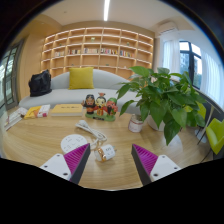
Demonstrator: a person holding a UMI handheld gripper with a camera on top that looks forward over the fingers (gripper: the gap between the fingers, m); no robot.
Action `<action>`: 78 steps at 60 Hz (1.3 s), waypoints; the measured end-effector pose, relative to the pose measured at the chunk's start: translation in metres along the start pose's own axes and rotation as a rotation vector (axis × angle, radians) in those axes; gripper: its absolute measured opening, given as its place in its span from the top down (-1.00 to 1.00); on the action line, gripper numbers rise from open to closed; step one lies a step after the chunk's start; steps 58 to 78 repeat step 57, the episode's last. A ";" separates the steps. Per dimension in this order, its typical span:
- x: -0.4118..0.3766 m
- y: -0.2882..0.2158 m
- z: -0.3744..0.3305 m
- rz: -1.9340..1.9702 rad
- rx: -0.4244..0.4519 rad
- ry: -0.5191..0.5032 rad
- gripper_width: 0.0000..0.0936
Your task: Unplug charger
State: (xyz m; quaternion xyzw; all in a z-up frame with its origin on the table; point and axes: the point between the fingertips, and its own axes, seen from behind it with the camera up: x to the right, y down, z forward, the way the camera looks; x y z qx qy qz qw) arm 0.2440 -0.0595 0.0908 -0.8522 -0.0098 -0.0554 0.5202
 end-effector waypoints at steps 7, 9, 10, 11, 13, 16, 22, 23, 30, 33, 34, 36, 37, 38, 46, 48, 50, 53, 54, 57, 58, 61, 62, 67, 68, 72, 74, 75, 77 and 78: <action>-0.012 -0.002 -0.048 -0.007 0.007 -0.031 -0.83; -0.015 -0.002 -0.062 -0.012 0.008 -0.040 -0.83; -0.016 -0.002 -0.069 -0.013 0.009 -0.042 -0.82; -0.017 -0.002 -0.077 -0.014 0.011 -0.044 -0.83; -0.020 0.000 -0.091 -0.017 0.018 -0.047 -0.83; -0.021 0.000 -0.112 -0.018 0.023 -0.044 -0.83; -0.026 0.006 -0.152 -0.010 0.027 -0.044 -0.83; -0.026 0.006 -0.158 -0.009 0.028 -0.046 -0.83; -0.030 0.010 -0.197 -0.003 0.042 -0.048 -0.82; -0.032 0.011 -0.211 -0.011 0.049 -0.052 -0.82; -0.032 0.012 -0.216 -0.012 0.050 -0.052 -0.82; -0.032 0.013 -0.224 -0.017 0.051 -0.051 -0.82; -0.032 0.014 -0.227 -0.018 0.052 -0.051 -0.82; -0.032 0.015 -0.231 -0.017 0.052 -0.051 -0.82; -0.028 0.018 -0.249 -0.016 0.062 -0.047 -0.83; -0.027 0.019 -0.253 -0.022 0.066 -0.044 -0.83; -0.029 0.021 -0.256 -0.024 0.064 -0.047 -0.83; -0.029 0.021 -0.258 -0.033 0.065 -0.047 -0.83; -0.028 0.020 -0.258 -0.037 0.067 -0.044 -0.82; -0.026 0.021 -0.259 -0.048 0.061 -0.037 -0.82; -0.026 0.021 -0.259 -0.048 0.061 -0.037 -0.82; -0.026 0.021 -0.259 -0.048 0.061 -0.037 -0.82; -0.026 0.021 -0.259 -0.048 0.061 -0.037 -0.82; -0.026 0.021 -0.259 -0.048 0.061 -0.037 -0.82; -0.026 0.021 -0.259 -0.048 0.061 -0.037 -0.82; -0.026 0.021 -0.259 -0.048 0.061 -0.037 -0.82; -0.026 0.021 -0.259 -0.048 0.061 -0.037 -0.82; -0.026 0.021 -0.259 -0.048 0.061 -0.037 -0.82; -0.026 0.021 -0.259 -0.048 0.061 -0.037 -0.82; -0.026 0.021 -0.259 -0.048 0.061 -0.037 -0.82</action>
